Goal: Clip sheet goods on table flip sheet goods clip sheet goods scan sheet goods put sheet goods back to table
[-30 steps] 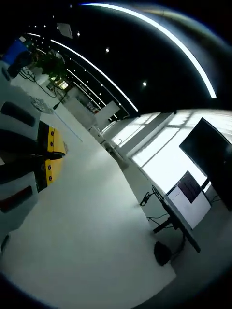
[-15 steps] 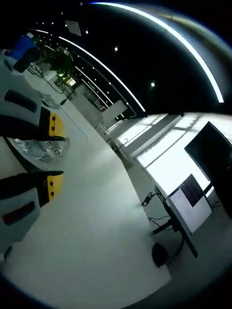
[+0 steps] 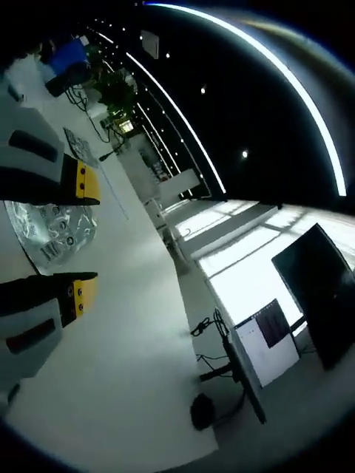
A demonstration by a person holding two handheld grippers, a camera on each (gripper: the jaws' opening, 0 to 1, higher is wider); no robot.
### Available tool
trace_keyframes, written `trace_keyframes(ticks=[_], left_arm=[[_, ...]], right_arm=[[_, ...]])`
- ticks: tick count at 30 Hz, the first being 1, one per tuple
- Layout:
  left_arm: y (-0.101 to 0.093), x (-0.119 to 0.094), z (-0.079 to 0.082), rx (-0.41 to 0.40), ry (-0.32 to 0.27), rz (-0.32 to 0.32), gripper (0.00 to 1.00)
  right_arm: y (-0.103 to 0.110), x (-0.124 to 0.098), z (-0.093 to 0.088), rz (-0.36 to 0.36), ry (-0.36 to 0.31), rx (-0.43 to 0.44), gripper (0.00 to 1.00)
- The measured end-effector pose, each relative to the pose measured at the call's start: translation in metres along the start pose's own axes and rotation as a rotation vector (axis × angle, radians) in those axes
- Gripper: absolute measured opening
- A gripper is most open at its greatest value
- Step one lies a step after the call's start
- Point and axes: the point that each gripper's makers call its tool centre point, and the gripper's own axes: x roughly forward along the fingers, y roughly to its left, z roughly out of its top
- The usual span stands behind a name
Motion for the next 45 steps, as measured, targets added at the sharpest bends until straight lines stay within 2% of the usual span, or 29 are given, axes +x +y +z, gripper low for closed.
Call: trace_keyframes(ticks=[3, 7, 8, 11, 12, 14, 18, 20, 24, 26, 30, 35, 41, 45], left_arm=[[0.000, 0.000, 0.000, 0.003, 0.001, 0.000, 0.44], [0.000, 0.000, -0.001, 0.003, 0.004, 0.003, 0.43], [0.000, 0.000, -0.001, 0.003, 0.004, 0.003, 0.43], [0.000, 0.000, -0.001, 0.004, 0.006, 0.002, 0.43], [0.000, 0.000, -0.001, 0.005, 0.005, 0.001, 0.43], [-0.001, 0.000, -0.001, 0.009, 0.007, 0.000, 0.43], [0.000, 0.000, -0.002, 0.011, 0.011, 0.005, 0.43], [0.000, 0.000, -0.002, 0.010, 0.011, 0.005, 0.43], [-0.001, 0.000, -0.002, 0.012, 0.012, 0.003, 0.43], [-0.001, 0.000, -0.001, 0.006, 0.006, 0.001, 0.43], [-0.001, 0.000, -0.002, 0.012, 0.011, 0.001, 0.43], [-0.002, 0.001, -0.001, 0.016, 0.012, -0.001, 0.43], [-0.002, 0.001, -0.001, 0.015, 0.010, 0.002, 0.43], [-0.003, 0.001, -0.001, 0.018, 0.012, 0.003, 0.43]], right_arm=[[0.007, 0.004, 0.006, 0.038, -0.009, -0.081, 0.33], [0.022, 0.013, 0.011, 0.135, -0.003, -0.240, 0.35], [0.024, 0.016, 0.010, 0.154, 0.008, -0.294, 0.37], [0.041, 0.026, -0.011, 0.300, 0.145, -0.274, 0.40], [0.044, 0.029, -0.014, 0.333, 0.164, -0.306, 0.41], [0.048, 0.035, -0.015, 0.384, 0.169, -0.433, 0.43], [0.055, 0.041, -0.024, 0.470, 0.216, -0.486, 0.45], [0.058, 0.045, -0.030, 0.505, 0.238, -0.543, 0.47], [0.063, 0.057, -0.035, 0.547, 0.273, -0.554, 0.48], [0.068, 0.060, -0.044, 0.607, 0.328, -0.547, 0.52], [0.067, 0.071, -0.049, 0.641, 0.355, -0.535, 0.57], [0.065, 0.076, -0.056, 0.674, 0.385, -0.541, 0.62], [0.058, 0.079, -0.065, 0.691, 0.430, -0.526, 0.62], [0.062, 0.077, -0.068, 0.693, 0.440, -0.512, 0.62]])
